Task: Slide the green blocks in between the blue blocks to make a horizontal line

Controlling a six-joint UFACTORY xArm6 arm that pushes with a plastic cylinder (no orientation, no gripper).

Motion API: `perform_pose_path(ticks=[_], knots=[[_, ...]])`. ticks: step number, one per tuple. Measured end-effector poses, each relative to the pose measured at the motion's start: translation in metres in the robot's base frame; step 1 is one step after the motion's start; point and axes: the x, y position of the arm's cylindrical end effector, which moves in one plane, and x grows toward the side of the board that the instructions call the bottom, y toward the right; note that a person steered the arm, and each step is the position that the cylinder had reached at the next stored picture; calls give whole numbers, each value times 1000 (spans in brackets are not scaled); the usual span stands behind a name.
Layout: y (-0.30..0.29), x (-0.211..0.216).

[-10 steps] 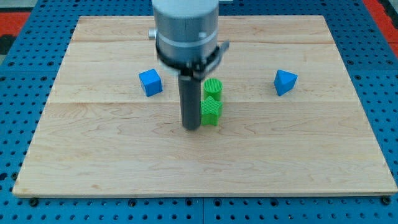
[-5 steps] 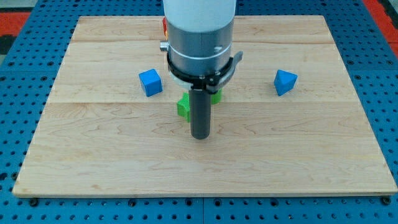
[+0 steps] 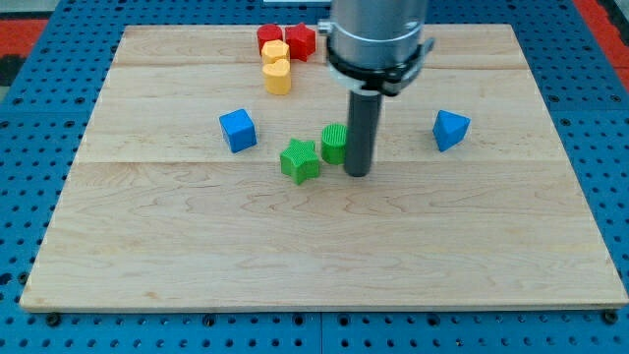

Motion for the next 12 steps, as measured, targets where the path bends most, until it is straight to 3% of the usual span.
perform_pose_path(ticks=[1, 3, 4, 5, 7, 9, 10, 12], knots=[[-43, -31], [-3, -51], [-14, -86], [31, -85], [20, -107], [-14, 28], [-79, 30], [-100, 8]])
